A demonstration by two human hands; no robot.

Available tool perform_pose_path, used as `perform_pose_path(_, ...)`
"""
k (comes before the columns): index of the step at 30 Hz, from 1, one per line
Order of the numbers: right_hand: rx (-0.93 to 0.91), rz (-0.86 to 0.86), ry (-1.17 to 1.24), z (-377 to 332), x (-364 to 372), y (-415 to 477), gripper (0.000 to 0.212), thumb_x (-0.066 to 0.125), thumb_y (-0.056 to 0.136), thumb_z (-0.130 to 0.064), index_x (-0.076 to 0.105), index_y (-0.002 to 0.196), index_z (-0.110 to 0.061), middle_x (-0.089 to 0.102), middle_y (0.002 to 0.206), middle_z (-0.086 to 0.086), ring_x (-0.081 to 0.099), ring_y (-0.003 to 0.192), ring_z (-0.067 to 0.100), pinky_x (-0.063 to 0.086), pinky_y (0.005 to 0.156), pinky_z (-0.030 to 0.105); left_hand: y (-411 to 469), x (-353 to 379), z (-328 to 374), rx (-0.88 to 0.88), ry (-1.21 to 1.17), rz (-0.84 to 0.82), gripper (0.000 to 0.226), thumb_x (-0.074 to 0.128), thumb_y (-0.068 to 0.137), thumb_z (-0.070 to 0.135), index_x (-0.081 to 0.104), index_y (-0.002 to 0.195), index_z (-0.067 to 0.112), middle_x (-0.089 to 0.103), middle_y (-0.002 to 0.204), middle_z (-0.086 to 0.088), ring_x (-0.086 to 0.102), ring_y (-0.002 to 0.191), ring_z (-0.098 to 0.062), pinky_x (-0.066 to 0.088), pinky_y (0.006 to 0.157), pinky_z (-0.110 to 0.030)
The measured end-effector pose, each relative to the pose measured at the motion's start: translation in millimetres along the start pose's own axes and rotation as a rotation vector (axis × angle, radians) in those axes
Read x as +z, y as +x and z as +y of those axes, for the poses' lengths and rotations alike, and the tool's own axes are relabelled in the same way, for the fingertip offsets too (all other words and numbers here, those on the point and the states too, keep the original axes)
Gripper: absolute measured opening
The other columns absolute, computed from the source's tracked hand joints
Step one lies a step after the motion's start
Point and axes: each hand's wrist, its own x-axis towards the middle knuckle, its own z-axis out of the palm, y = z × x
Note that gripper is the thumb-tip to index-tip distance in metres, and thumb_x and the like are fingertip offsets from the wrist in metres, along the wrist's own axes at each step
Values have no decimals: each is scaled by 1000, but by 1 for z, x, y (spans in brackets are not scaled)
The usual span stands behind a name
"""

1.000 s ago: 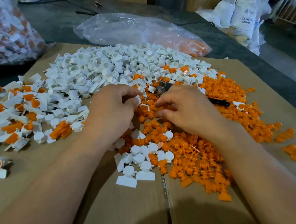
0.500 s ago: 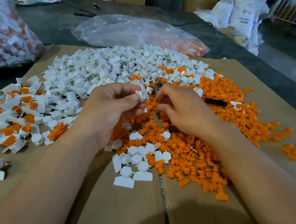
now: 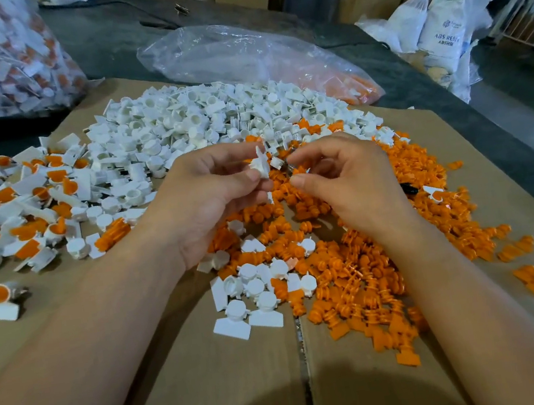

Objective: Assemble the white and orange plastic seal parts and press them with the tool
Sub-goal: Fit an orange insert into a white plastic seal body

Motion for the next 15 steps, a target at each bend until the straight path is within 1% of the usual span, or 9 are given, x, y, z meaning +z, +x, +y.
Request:
perform_pose_path(1,4,5,36,-1,0,0,28,74,74,-13,63,80,-37,60,86,-5,53,66,0,45,65,14,0,0,0,-2,2,-8,26,53,83,-11,65,97,8,61,92,-16,69,68,-12,53,60,-16)
perform_pose_path(3,2,8,121,-4,1,-1,29,76,71,-11,64,78,-37,61,81,-5,56,65,2,47,64,14,0,1,0,-5,3,-17,23,55,81,-11,66,91,7,64,89,-15,69,68,-13,54,61,-17)
perform_pose_path(5,-17,5,174,-5,1,-2,28,74,73,-6,67,85,-30,63,82,-3,59,69,2,48,66,13,0,1,0,-8,4,-19,21,56,80,-10,67,87,7,67,85,-12,69,68,-14,54,61,-17)
perform_pose_path(6,-26,4,171,-5,1,-2,30,72,75,-4,66,93,-27,63,84,-1,61,74,4,49,69,14,0,1,0,-8,4,-21,21,57,80,-9,67,87,7,68,83,-11,69,68,-14,54,61,-18)
perform_pose_path(8,-30,-12,164,-6,3,-2,33,66,80,0,63,102,-24,65,89,2,64,83,11,52,78,22,0,0,0,-6,0,-21,21,57,80,-9,67,88,8,68,81,-9,69,68,-14,54,61,-18)
perform_pose_path(9,-20,-21,191,-6,3,-2,33,63,82,2,63,101,-24,66,89,1,66,84,11,53,79,24,0,0,0,-7,-5,-20,22,57,80,-9,67,88,8,68,81,-9,69,68,-14,54,61,-17)
perform_pose_path(12,19,-20,308,-6,2,-2,29,61,83,4,65,86,-25,66,78,-10,67,71,4,51,67,15,0,1,0,-15,-31,-15,21,56,80,-11,66,87,6,66,82,-9,69,67,-14,55,61,-17)
perform_pose_path(13,16,-17,321,-7,1,-2,28,62,82,3,64,84,-25,66,75,-12,67,69,4,50,64,13,0,2,1,-19,-39,-14,21,55,80,-12,66,86,6,66,81,-9,70,66,-14,55,60,-17)
perform_pose_path(15,9,-19,333,-7,1,-2,26,63,81,3,63,82,-24,66,74,-10,67,69,5,50,64,14,0,2,0,-24,-47,-14,21,55,79,-12,66,86,4,67,81,-10,70,67,-15,55,60,-17)
